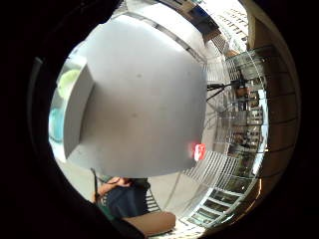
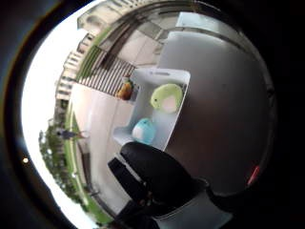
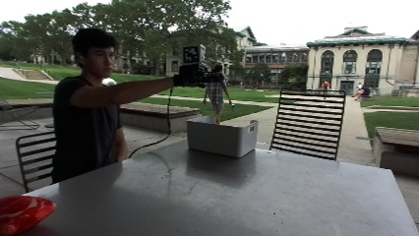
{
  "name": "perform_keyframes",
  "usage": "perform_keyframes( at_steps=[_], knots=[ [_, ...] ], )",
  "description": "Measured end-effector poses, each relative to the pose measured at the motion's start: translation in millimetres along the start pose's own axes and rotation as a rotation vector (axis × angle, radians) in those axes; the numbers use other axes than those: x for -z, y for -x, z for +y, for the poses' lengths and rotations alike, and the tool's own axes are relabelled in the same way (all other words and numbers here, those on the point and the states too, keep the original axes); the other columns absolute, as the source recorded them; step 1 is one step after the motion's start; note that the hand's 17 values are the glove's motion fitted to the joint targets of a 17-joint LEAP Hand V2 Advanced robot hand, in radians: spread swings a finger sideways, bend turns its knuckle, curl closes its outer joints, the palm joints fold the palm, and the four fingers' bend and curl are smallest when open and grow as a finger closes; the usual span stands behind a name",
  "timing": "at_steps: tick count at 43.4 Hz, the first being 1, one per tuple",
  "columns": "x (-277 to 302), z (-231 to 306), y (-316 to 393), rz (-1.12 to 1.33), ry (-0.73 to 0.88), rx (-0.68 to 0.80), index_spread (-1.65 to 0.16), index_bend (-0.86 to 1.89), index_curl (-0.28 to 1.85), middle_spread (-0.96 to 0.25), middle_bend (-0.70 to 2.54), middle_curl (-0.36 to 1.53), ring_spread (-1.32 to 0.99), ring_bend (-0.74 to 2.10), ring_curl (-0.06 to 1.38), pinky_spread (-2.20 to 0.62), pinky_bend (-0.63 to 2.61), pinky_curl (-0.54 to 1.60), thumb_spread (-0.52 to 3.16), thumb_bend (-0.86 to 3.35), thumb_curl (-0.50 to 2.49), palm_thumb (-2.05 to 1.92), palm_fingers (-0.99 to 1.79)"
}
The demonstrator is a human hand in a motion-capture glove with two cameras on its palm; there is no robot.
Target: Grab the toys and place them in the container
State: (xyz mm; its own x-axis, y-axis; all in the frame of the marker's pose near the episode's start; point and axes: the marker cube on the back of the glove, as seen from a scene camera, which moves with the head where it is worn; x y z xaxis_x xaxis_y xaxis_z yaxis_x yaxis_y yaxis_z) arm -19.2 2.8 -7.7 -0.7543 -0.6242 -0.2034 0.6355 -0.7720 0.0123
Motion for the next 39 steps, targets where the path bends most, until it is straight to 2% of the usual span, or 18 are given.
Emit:
perform_keyframes(
  at_steps=[2,6,8,17,24,39],
  knots=[
    [7.3,12.6,-28.2,0.014,-0.011,-0.036,-0.28,0.09,0.13,-0.04,0.2,0.53,-0.11,0.46,0.28,-0.03,0.94,0.34,0.96,-0.12,0.32,-0.16,-0.23],
    [15.8,37.6,-95.7,0.111,-0.024,-0.22,-0.28,0.09,0.14,-0.04,0.18,0.51,-0.12,0.42,0.27,-0.02,0.91,0.33,0.95,-0.12,0.29,-0.16,-0.21],
    [21.4,55.4,-117.2,0.129,-0.024,-0.264,-0.28,0.11,0.14,-0.04,0.19,0.51,-0.12,0.4,0.27,-0.02,0.85,0.31,0.95,-0.11,0.27,-0.15,-0.22],
    [27.5,136.6,-248.2,0.124,-0.009,-0.39,-0.29,0.1,0.15,-0.04,0.19,0.48,-0.14,0.31,0.26,0.0,0.72,0.28,0.94,-0.11,0.23,-0.14,-0.2],
    [17.1,191.0,-324.1,0.122,0.013,-0.477,-0.29,0.1,0.16,-0.04,0.18,0.46,-0.16,0.24,0.26,0.0,0.66,0.27,0.94,-0.11,0.21,-0.15,-0.18],
    [-51.3,313.4,-446.4,0.088,0.063,-0.625,-0.3,0.1,0.16,-0.04,0.18,0.43,-0.17,0.18,0.26,0.0,0.64,0.29,0.91,-0.1,0.19,-0.14,-0.15]
  ],
)
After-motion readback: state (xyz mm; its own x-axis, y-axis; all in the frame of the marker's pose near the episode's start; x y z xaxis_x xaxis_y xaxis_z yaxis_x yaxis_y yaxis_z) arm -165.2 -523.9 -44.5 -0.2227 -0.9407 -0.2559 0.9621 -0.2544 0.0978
